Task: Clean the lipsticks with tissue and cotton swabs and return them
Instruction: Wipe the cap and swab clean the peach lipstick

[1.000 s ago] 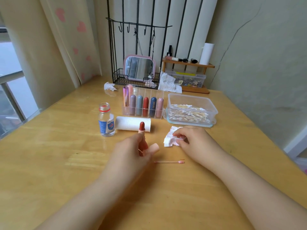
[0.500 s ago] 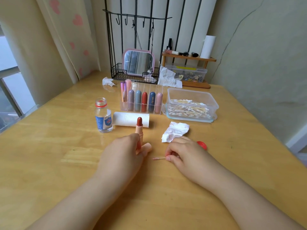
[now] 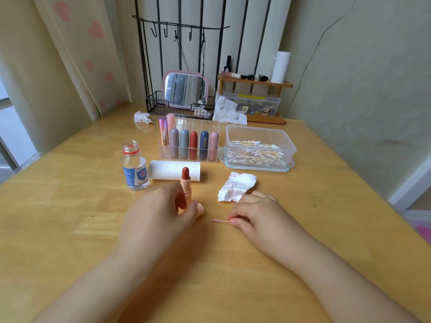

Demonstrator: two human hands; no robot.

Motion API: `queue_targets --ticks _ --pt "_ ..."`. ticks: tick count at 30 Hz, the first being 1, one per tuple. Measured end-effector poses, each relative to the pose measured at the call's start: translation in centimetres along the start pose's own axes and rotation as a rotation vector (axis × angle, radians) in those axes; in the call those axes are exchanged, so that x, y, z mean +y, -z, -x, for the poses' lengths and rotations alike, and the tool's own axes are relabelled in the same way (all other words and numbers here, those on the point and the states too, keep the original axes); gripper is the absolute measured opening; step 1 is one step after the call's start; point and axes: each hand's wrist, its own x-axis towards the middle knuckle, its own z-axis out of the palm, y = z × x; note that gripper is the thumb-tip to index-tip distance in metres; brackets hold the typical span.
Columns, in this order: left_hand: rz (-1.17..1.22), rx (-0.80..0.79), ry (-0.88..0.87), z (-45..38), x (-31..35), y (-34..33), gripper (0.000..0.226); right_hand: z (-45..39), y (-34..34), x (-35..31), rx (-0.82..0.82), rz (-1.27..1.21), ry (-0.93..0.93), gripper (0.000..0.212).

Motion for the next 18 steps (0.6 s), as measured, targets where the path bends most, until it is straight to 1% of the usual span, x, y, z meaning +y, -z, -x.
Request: queue_targets --ticks 2,5,7,9,10,11,15,18 --pt "-0.011 -0.015 -0.004 0.1 0.1 0.0 0.028 -0.2 0.5 0.0 0.011 -0.037 -0.016 0.023" --pt "-0.007 -0.019 -0.01 0.2 0.2 0.0 0.029 -1.9 3.8 0.7 0.195 -0.146 -0.11 0.015" --pt "0.015 0.002 -0.015 0.2 0.4 0.2 0.029 -3.9 6.6 2.0 0.313 -0.136 -0.181 0.017" --pt "0.043 0.027 -0.017 0.2 0.5 0.6 0.03 -6.5 8.8 4.0 0.367 -0.089 -0.248 0.017" --pt "0.055 0.04 -0.013 0.2 0.6 0.8 0.03 -7.8 9.6 4.9 0.347 -0.058 -0.278 0.017" --pt "0.067 0.054 -0.008 0.2 0.6 1.0 0.03 -9.1 10.0 5.8 0.288 -0.019 -0.301 0.017" --pt "0.113 0.113 -0.004 -0.1 0.3 1.3 0.029 -13.7 10.0 8.4 -0.099 0.053 -0.336 0.014" --pt "0.137 0.16 -0.045 -0.2 -0.2 1.0 0.032 -16.1 8.8 8.8 -0.316 0.087 -0.344 0.013"
